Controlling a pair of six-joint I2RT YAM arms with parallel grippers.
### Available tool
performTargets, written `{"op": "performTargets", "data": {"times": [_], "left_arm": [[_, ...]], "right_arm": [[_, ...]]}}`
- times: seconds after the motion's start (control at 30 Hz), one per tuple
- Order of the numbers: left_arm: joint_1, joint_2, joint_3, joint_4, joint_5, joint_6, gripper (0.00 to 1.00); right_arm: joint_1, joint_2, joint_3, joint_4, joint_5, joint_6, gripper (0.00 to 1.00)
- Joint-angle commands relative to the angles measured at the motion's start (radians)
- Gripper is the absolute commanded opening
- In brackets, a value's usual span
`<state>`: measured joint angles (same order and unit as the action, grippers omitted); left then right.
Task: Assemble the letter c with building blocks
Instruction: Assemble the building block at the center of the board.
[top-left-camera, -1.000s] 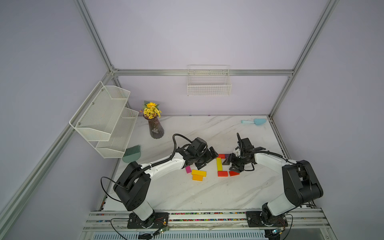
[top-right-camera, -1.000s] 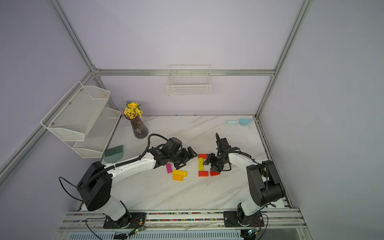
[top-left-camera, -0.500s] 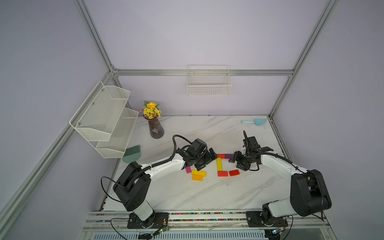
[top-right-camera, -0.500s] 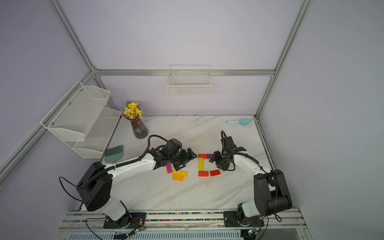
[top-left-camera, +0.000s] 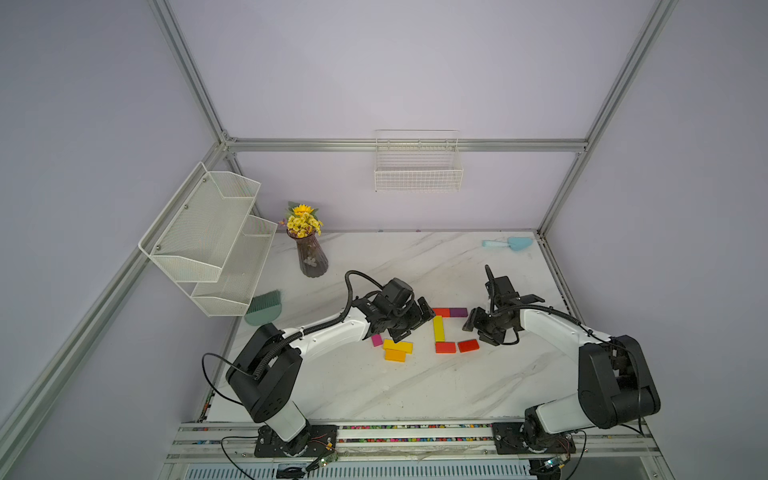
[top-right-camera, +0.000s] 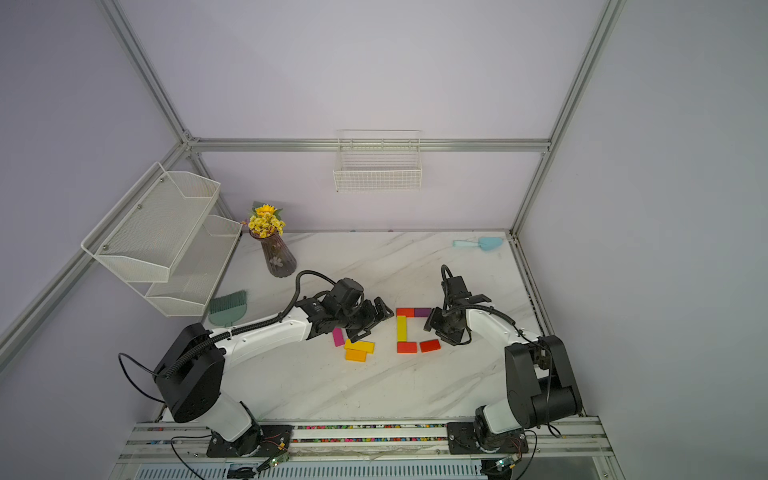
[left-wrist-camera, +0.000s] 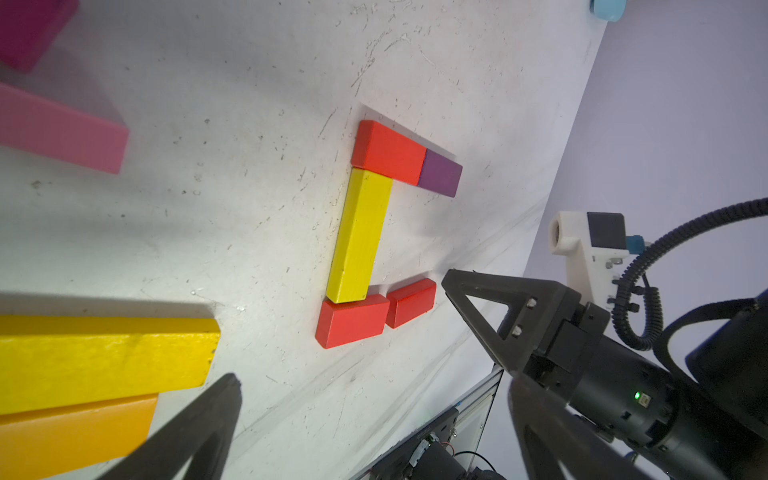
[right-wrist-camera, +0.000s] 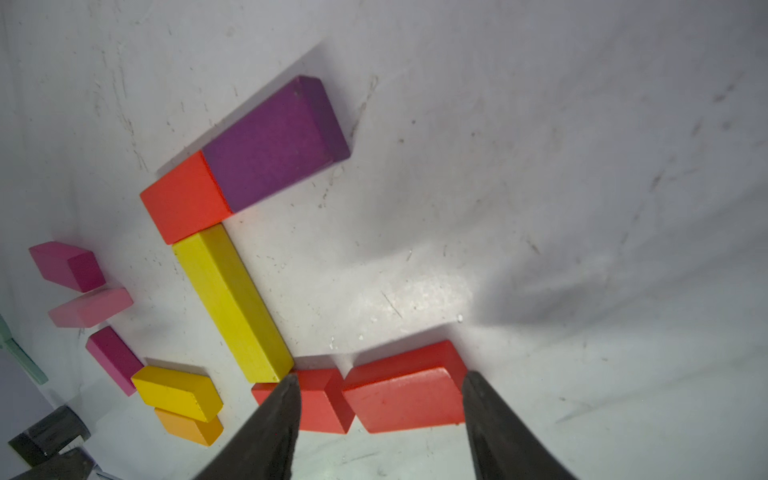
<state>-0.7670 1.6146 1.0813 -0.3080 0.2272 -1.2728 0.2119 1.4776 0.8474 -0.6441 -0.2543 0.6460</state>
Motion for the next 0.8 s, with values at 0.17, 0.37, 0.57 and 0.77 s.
{"op": "performTargets", "data": {"times": [0.17,0.37,0.57,0.77], "left_arm": [[-0.008,-0.032,0.013,0.011,0.001,-0.011,1.00],[-0.011,-0.032,0.015,0.010,0.001,-0.011,1.00],[-0.012,-0.032,0.016,0.007,0.000,-0.011,1.00],[-0.012,-0.030,0.019,0.006,-0.001,-0.011,1.00]], "right_arm": [[-0.002,0.025,-0.027,-0.003,0.028,-0.049,0.64],[-0.003,0.036,-0.039,0.044,0.004,-0.057,0.64],[-0.003,0.041,-0.051,0.060,-0.020,-0.063,0.64],[-0.003,0.042,-0.053,0.067,-0.049,-0.054,0.64]]}}
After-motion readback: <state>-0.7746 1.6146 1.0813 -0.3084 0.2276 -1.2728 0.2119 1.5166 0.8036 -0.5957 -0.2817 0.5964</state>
